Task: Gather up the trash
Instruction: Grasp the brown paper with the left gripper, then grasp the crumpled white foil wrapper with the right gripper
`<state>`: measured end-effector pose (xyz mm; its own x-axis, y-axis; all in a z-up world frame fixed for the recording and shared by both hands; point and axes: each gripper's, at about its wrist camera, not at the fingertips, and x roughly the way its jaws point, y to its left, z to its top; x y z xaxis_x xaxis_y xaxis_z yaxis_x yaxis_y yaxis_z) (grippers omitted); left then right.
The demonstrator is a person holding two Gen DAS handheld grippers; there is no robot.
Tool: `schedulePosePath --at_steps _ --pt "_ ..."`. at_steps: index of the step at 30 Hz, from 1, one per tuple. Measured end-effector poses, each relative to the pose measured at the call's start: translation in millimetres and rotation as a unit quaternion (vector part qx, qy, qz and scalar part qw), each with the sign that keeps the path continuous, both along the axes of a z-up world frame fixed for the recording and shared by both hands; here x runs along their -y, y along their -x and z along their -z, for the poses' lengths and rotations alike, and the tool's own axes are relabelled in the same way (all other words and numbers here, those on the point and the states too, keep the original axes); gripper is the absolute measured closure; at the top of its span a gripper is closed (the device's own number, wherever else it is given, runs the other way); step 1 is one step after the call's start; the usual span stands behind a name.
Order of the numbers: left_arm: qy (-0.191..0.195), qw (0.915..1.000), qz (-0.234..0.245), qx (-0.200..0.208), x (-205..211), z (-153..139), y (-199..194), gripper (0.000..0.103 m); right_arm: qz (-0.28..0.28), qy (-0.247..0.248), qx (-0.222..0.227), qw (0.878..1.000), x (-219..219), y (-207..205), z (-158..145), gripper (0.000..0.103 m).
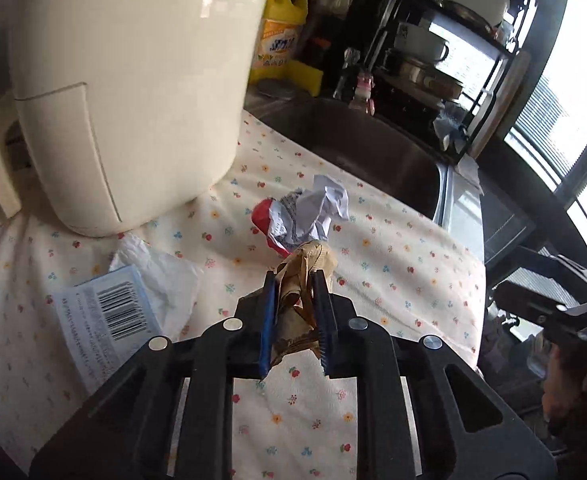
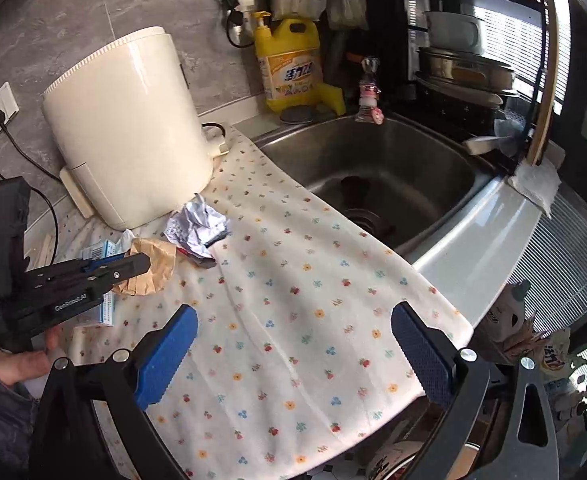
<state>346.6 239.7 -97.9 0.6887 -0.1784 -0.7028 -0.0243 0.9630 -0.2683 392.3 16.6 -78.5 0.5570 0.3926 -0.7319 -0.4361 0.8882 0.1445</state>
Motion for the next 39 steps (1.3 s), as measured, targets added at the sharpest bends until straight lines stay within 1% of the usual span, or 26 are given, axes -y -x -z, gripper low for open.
schedulePosePath --at_steps 4,9,15,19,22,23,24,25,26,27,28,29,33,36,39 --pt "0.002 0.9986 -0.043 0.030 -23 -20 18 0.085 -0.033 -0.011 0.005 0.999 -26 -8 -3 0.008" --pt "-0.001 0.9940 -0.100 0.045 -55 -32 38 0.085 -0.063 -0.013 0.006 0.998 -56 -23 -3 0.009" --pt "0.001 0.9867 -0.157 0.041 -88 -31 68 0.085 -0.090 0.007 0.005 0.996 -96 -44 6 0.009" --pt "0.009 0.9805 -0.192 0.041 -102 -27 90 0.084 -0.106 0.029 0.003 0.994 -123 -57 20 0.008" --pt "0.010 0.9769 -0.210 0.041 -105 -26 105 0.083 -0.114 0.057 -0.003 0.992 -142 -67 37 0.008" --pt "0.008 0.9760 -0.214 0.041 -105 -26 109 0.083 -0.115 0.059 -0.007 0.992 -147 -70 41 0.008" --pt "0.007 0.9752 -0.217 0.042 -106 -26 113 0.082 -0.119 0.054 -0.014 0.991 -149 -73 45 0.011" --pt "0.006 0.9742 -0.221 0.045 -105 -27 117 0.082 -0.124 0.052 -0.030 0.990 -151 -75 50 0.033" --pt "0.007 0.9732 -0.224 0.050 -104 -29 120 0.081 -0.125 0.055 -0.048 0.989 -152 -78 54 0.063" --pt "0.011 0.9726 -0.225 0.056 -103 -30 125 0.080 -0.120 0.049 -0.046 0.990 -149 -78 52 0.063" --pt "0.011 0.9723 -0.226 0.060 -101 -31 128 0.080 -0.123 0.038 -0.046 0.991 -145 -76 48 0.068" --pt "0.010 0.9721 -0.226 0.062 -98 -32 131 0.080 -0.130 0.031 -0.049 0.990 -141 -74 45 0.070" --pt "0.008 0.9727 -0.221 0.071 -81 -39 134 0.080 -0.143 0.021 -0.041 0.989 -118 -55 32 0.072" --pt "0.002 0.9743 -0.212 0.076 -64 -44 135 0.080 -0.151 0.004 -0.034 0.988 -96 -37 19 0.072" --pt "0.007 0.9752 -0.206 0.081 -46 -48 135 0.080 -0.156 -0.017 -0.030 0.987 -69 -18 5 0.072"
